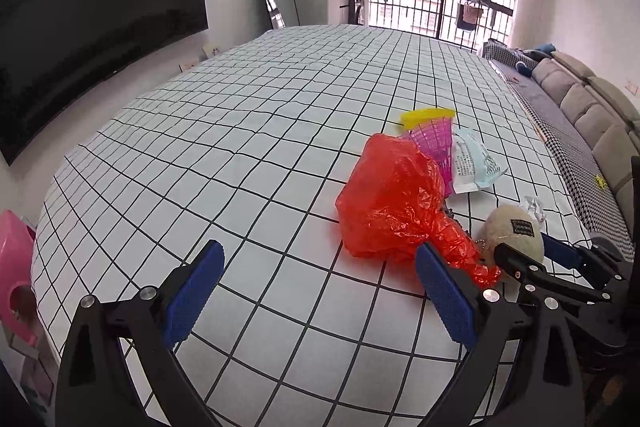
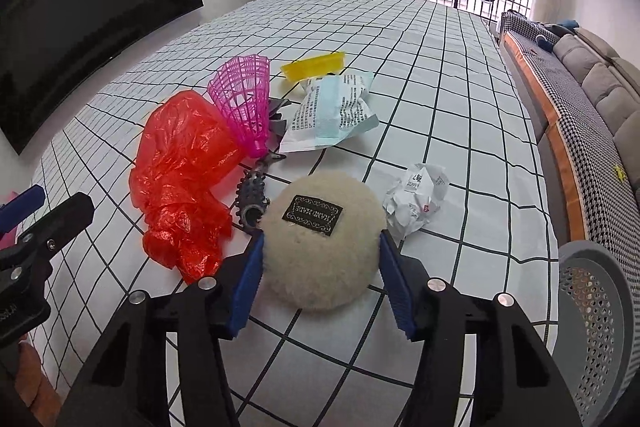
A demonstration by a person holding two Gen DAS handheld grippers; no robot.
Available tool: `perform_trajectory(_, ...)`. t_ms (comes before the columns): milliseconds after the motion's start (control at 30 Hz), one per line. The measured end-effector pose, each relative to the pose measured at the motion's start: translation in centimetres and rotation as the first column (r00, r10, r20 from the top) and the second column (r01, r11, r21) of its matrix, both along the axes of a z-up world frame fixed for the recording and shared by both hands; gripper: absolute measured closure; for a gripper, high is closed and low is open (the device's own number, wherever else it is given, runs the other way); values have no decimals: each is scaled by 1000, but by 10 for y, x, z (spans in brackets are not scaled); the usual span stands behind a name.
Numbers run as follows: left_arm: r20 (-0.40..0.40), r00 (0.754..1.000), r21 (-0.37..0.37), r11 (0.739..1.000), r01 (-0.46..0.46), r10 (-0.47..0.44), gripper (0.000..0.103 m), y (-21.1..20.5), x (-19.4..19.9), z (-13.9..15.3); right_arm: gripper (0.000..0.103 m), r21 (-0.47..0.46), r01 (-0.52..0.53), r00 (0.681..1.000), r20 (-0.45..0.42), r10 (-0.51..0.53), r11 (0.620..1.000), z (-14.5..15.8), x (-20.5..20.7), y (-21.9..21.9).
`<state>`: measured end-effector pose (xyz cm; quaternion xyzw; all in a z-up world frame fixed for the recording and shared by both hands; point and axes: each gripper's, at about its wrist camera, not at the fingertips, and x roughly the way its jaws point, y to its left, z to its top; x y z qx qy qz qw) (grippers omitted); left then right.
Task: Collect trash
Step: 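Close the right tool on the beige fluffy ball, then lift the ball with the right tool while the left tool grasps the red plastic bag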
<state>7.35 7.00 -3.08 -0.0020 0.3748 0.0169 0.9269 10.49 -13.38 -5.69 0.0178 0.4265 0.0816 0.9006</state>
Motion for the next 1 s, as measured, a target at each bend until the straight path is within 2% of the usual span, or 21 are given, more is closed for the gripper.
perform_trajectory(300,-16,999,-24,999,40,-40,8,-20,-6,1,49,73,46,997,61,-50,996,23,-40,-28)
perform_trajectory(400,-14,998,-22,998,53,-53,8,-31,-3,2,49,93,64,994,77,-71,994,27,-56,-41)
perform_trajectory(567,-39,998,-63,997,53,-55,7,-44,11,0,49,130,87,992,75,-98,988,24,-78,-62)
perform_trajectory(733,-61,998,-53,998,23,-26,7,-56,21,-9,49,158,133,989,45,-141,979,14,-87,-82)
perform_trajectory(800,-66,998,-27,1000,10,-12,7,-60,24,-13,49,172,141,988,36,-149,975,12,-90,-89)
perform_trajectory(1000,-109,994,6,1000,-24,24,7,-64,37,-28,49,179,147,987,43,-157,973,12,-98,-96)
